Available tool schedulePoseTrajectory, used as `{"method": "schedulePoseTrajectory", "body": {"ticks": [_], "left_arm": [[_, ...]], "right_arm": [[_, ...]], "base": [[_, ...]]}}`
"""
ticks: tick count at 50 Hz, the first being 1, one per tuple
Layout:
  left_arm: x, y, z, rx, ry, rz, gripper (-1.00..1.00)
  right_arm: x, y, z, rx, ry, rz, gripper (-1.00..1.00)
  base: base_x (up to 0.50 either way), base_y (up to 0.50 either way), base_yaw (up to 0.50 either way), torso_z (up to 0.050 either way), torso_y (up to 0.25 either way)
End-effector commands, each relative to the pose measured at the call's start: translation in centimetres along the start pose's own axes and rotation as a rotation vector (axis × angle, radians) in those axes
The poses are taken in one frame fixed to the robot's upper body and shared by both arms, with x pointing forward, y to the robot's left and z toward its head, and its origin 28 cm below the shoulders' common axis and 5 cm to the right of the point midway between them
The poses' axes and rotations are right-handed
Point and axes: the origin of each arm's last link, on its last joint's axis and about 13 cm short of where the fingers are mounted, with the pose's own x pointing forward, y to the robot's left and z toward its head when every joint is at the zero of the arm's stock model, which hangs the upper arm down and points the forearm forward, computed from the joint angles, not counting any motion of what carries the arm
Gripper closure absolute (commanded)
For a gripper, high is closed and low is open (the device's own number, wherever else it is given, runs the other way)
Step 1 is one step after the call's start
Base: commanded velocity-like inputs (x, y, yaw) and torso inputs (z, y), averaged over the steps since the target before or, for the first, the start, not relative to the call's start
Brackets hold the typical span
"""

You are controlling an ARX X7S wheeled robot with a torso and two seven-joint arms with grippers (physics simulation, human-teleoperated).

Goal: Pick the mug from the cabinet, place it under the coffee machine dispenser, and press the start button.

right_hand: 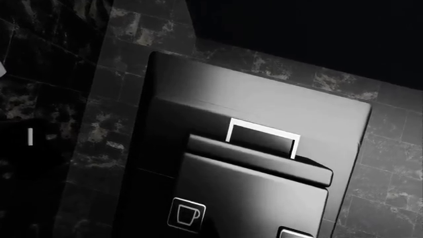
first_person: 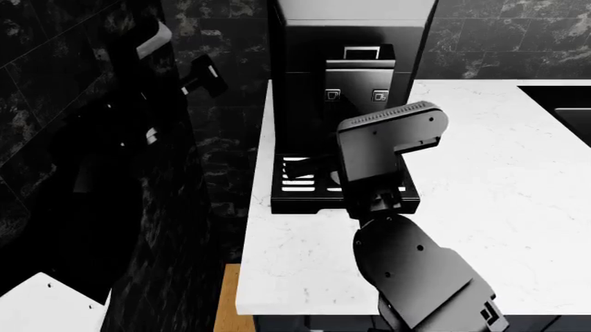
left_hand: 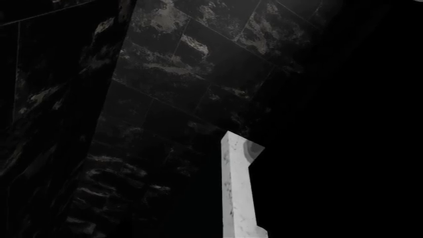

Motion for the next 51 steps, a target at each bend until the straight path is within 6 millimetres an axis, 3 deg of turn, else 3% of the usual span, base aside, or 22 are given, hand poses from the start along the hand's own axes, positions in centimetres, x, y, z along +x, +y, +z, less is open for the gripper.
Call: {"method": "schedulePoseTrajectory", "body": {"ticks": [1, 6, 15, 16, 21, 24, 39, 51], "left_arm": [[0.0, 0.1, -0.1, -0.003, 0.000, 0.000, -1.00], [0.1, 0.3, -0.1, 0.016, -0.015, -0.005, -1.00], [0.1, 0.2, 0.3, 0.044, -0.036, -0.024, -1.00], [0.1, 0.2, 0.3, 0.052, -0.041, -0.028, -1.00], [-0.1, -0.3, 0.9, 0.116, -0.080, -0.039, -1.00], [-1.5, -0.8, 0.9, 0.169, -0.125, -0.037, -1.00], [-11.4, -3.6, 0.5, 0.366, -0.384, -0.135, -1.00], [-18.4, -4.7, -1.6, 0.406, -0.459, -0.311, -1.00]], "right_arm": [[0.4, 0.1, 0.1, 0.069, 0.037, 0.077, 1.00], [-1.6, -0.4, 1.6, 0.112, -0.011, 0.075, 1.00], [-8.5, -3.0, 7.7, 0.187, -0.239, 0.013, 1.00], [-8.9, -3.3, 8.2, 0.194, -0.255, 0.003, -1.00], [-10.5, -5.2, 10.9, 0.230, -0.382, -0.078, -1.00], [-11.1, -5.9, 12.1, 0.251, -0.433, -0.098, -1.00], [-11.8, -7.2, 12.2, 0.246, -0.403, -0.143, -1.00], [-11.7, -7.2, 12.2, 0.252, -0.399, -0.152, -1.00]], "base": [[0.02, 0.00, 0.01, 0.000, 0.000], [0.00, 0.00, 0.00, 0.000, 0.000], [0.00, 0.00, 0.00, 0.000, 0.000], [0.00, 0.00, 0.00, 0.000, 0.000], [0.00, 0.00, 0.00, 0.000, 0.000], [0.00, 0.00, 0.00, 0.000, 0.000], [0.00, 0.00, 0.00, 0.000, 0.000], [0.00, 0.00, 0.00, 0.000, 0.000]]}}
